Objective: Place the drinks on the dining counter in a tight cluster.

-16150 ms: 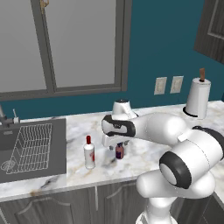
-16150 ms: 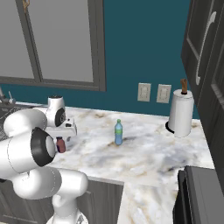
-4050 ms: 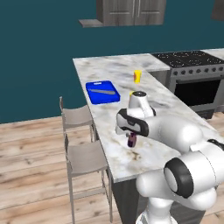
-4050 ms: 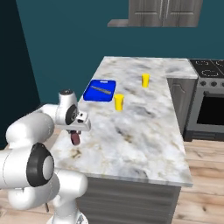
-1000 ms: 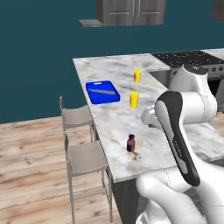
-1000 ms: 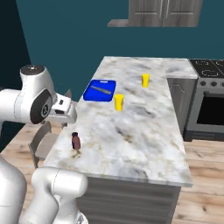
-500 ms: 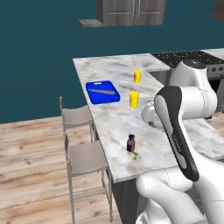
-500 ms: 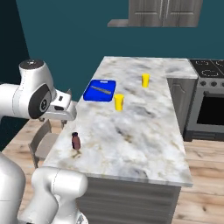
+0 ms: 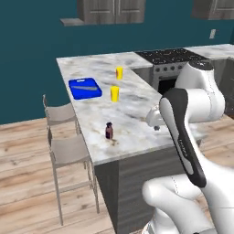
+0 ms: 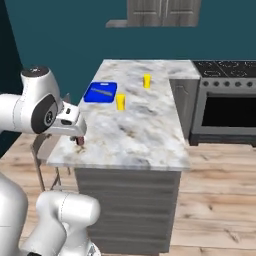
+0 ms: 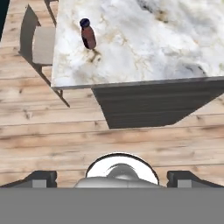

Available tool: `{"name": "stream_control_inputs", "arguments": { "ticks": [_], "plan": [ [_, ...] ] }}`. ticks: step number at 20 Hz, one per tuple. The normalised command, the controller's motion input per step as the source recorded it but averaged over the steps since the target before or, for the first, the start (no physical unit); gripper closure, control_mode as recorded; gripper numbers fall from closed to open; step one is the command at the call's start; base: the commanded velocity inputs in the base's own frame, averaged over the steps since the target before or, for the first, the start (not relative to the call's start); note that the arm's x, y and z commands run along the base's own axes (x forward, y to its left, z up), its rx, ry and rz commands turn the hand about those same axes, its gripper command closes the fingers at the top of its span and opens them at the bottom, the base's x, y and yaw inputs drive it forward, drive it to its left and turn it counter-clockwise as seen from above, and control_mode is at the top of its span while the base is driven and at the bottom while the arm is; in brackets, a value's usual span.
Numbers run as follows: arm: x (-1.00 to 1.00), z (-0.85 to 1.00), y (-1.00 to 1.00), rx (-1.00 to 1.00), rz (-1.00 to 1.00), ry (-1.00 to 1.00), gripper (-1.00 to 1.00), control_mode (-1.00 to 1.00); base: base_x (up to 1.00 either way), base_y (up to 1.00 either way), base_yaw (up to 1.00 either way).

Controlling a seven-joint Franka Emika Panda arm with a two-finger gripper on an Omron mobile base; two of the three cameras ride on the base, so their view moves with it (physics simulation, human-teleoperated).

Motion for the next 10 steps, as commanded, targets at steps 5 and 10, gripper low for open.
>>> {"name": "stream_control_inputs", "arguments": {
  "ticks": [5, 10],
  "plan": [
    [0.0, 0.0, 0.0, 0.0, 0.0, 0.0, -1.0, 1.0, -0.27, -0.58, -0.49],
    [0.0, 0.0, 0.0, 0.0, 0.0, 0.0, -1.0, 1.0, 0.06, -0.15, -0.86]
  ]
}}
